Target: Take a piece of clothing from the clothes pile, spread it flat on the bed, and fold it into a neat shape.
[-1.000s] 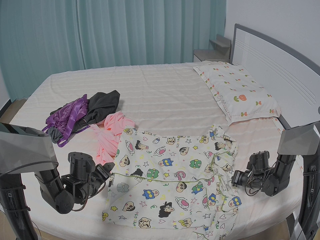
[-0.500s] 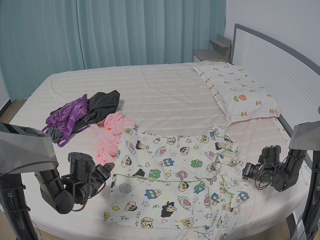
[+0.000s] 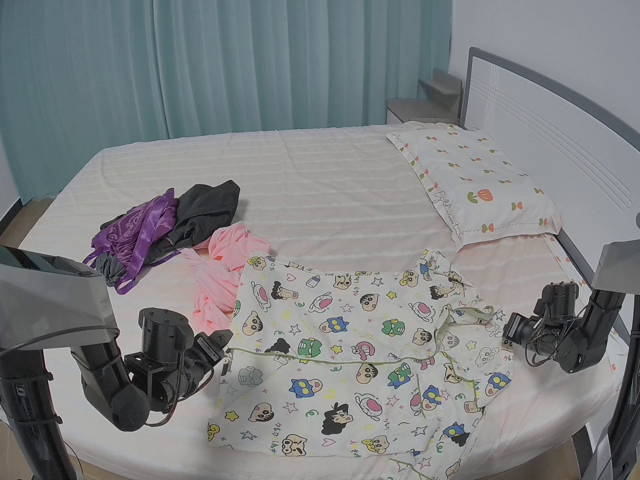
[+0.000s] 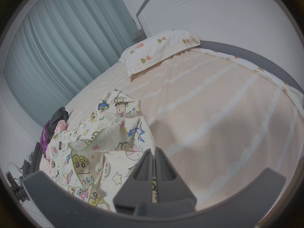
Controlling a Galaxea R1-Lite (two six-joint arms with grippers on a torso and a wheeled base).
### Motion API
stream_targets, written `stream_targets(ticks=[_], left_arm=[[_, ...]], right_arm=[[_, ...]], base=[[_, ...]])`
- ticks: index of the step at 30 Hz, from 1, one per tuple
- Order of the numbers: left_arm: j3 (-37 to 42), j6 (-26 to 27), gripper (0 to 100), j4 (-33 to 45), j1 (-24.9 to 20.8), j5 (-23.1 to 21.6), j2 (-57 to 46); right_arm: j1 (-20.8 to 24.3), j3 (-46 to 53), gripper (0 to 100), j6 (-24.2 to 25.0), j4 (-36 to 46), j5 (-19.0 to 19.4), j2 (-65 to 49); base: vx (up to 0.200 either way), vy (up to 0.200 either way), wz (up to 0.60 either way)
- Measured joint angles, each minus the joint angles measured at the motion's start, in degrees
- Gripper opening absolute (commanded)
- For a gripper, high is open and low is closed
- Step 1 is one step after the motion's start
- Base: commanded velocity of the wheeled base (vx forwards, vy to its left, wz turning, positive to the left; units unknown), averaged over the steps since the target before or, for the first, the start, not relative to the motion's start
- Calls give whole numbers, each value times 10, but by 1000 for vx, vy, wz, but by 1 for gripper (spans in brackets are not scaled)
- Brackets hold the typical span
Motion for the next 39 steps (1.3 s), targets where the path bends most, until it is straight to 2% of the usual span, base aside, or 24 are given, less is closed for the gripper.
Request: stream_targets(ticks=[7, 23, 24, 33, 39], left_arm=[[1, 0, 100, 0, -9, 0, 9], [10, 0, 100, 0, -16, -3, 16], [10, 0, 100, 0, -16, -3, 17], [22, 0, 100, 0, -25, -12, 17], [61, 30, 100, 2, -35, -58, 14]], right_arm=[[-29, -20, 0, -25, -1, 0, 20], [-65, -68, 0, -27, -2, -4, 50], [-65, -68, 100, -27, -2, -4, 52], [-68, -54, 100, -25, -26, -3, 58], [-68, -2, 100, -14, -62, -2, 27]], base=[[0, 0, 0], [0, 0, 0], [0, 0, 0], [0, 0, 0], [0, 0, 0]])
